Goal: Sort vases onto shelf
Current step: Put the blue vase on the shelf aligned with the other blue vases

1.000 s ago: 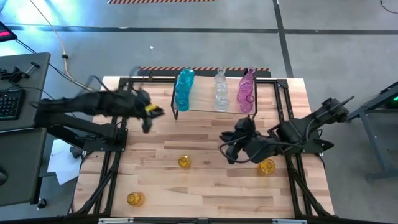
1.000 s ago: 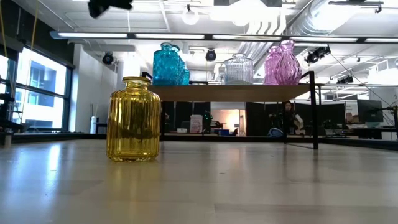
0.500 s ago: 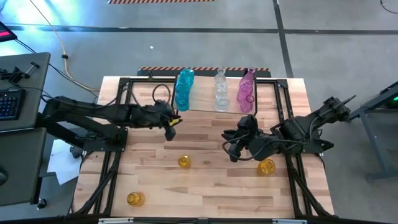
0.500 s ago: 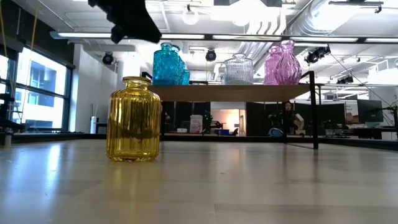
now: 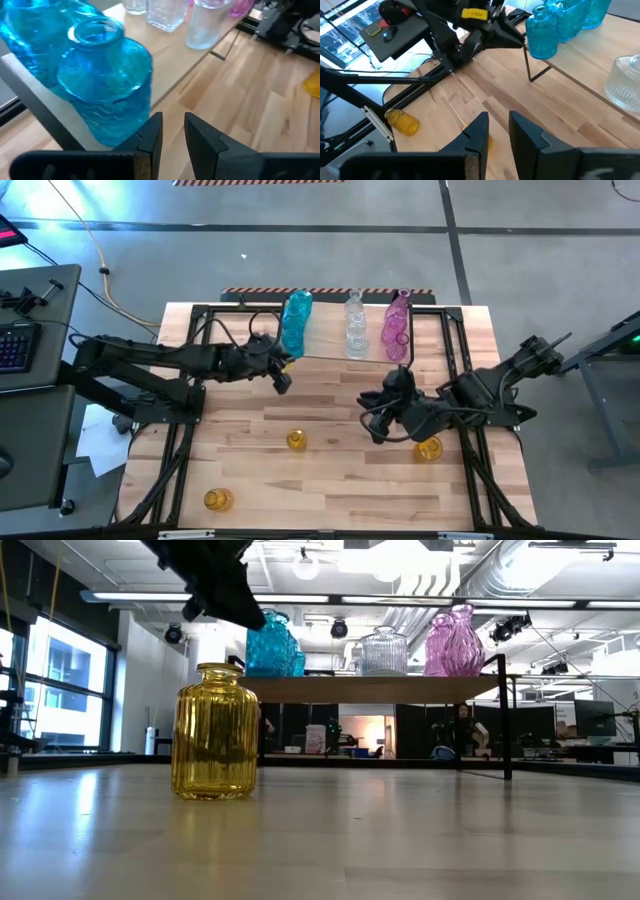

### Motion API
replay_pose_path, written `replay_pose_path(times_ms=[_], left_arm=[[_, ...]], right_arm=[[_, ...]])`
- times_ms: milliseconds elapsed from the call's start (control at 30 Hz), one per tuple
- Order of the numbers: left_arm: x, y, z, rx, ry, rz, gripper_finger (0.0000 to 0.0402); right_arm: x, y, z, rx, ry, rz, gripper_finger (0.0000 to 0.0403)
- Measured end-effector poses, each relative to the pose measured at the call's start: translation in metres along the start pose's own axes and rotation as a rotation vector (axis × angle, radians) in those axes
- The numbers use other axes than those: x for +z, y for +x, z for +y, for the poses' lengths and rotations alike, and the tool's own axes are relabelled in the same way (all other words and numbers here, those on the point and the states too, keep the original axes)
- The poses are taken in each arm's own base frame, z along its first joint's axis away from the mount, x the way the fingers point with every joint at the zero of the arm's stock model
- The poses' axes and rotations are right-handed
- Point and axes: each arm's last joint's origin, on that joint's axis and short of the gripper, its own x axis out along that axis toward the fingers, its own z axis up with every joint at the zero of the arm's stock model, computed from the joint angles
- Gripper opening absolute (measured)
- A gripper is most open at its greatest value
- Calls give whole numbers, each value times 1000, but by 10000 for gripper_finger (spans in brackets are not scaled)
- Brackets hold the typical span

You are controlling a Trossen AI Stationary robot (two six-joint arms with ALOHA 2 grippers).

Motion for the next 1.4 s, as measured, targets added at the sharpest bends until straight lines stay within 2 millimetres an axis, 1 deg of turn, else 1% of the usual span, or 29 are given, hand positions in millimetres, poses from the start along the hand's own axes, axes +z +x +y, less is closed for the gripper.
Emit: replay_pose_path(times_ms=[233,567,1400], left_arm=[[2,3,6,23,-4,0,72],[2,3,7,50,5,-10,71],[2,3,8,82,8,-17,71]], right_arm=[[-3,-4,3,16,19,-2,57],[-7,-8,7,28,32,-8,57],[-9,-12,10,52,39,-12,57]])
